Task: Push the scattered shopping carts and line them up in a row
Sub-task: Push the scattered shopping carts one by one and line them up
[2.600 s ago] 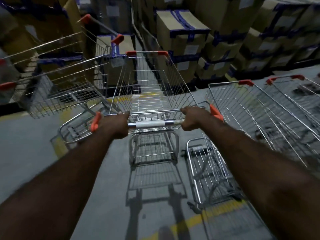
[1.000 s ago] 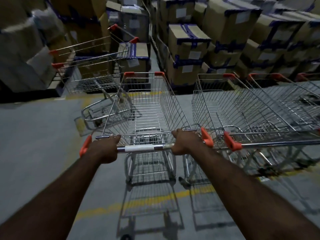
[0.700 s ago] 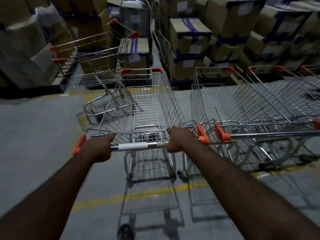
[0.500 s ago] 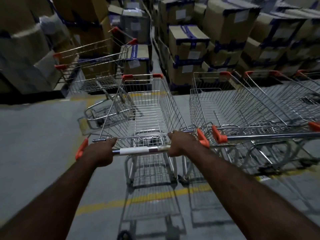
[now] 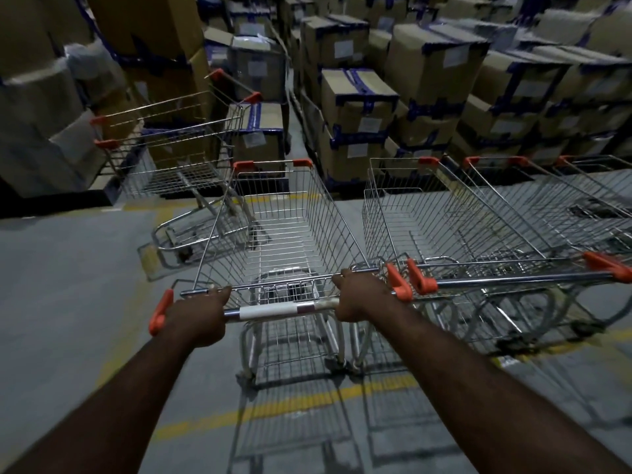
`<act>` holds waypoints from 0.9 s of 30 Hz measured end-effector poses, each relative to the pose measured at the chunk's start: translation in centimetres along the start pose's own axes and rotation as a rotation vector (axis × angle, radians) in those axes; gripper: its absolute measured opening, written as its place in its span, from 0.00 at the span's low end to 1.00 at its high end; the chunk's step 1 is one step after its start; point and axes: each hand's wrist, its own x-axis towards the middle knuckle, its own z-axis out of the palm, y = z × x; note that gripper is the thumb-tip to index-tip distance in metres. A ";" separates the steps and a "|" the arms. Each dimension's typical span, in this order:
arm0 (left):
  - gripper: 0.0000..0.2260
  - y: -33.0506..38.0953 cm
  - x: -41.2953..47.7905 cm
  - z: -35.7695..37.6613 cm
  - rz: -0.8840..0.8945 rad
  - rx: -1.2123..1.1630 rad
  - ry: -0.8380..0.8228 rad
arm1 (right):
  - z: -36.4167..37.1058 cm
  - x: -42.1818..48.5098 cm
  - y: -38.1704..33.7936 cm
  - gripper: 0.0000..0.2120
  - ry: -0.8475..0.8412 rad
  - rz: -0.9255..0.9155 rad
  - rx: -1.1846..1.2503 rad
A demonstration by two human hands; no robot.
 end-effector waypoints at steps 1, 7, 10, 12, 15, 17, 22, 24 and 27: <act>0.34 -0.1 0.1 0.0 0.006 0.004 0.001 | 0.0 -0.1 0.1 0.38 -0.004 -0.003 -0.002; 0.34 0.4 1.2 -1.0 0.026 -0.012 -0.002 | -1.5 -0.1 0.5 0.39 -0.023 0.019 -0.011; 0.34 0.2 1.4 -1.1 0.038 -0.004 -0.010 | -1.2 0.0 0.3 0.38 -0.023 0.029 -0.027; 0.35 -0.7 1.3 -0.6 0.027 -0.007 -0.006 | -0.5 0.0 -0.5 0.37 -0.024 0.027 -0.056; 0.35 -1.4 0.9 0.0 0.017 -0.007 -0.005 | 0.4 0.0 -1.5 0.38 -0.045 0.034 -0.104; 0.35 -1.2 0.6 0.1 0.019 -0.009 -0.004 | 0.5 0.0 -1.5 0.38 -0.051 0.032 -0.131; 0.35 0.4 1.0 -0.2 0.013 -0.037 -0.024 | -0.6 0.7 -0.2 0.39 -0.048 0.035 -0.169; 0.35 1.0 1.1 -0.6 0.008 -0.050 -0.029 | -1.0 1.2 0.1 0.40 -0.041 0.042 -0.168; 0.34 1.4 1.0 -1.0 -0.005 -0.053 -0.024 | -1.3 1.6 0.2 0.39 -0.029 0.042 -0.176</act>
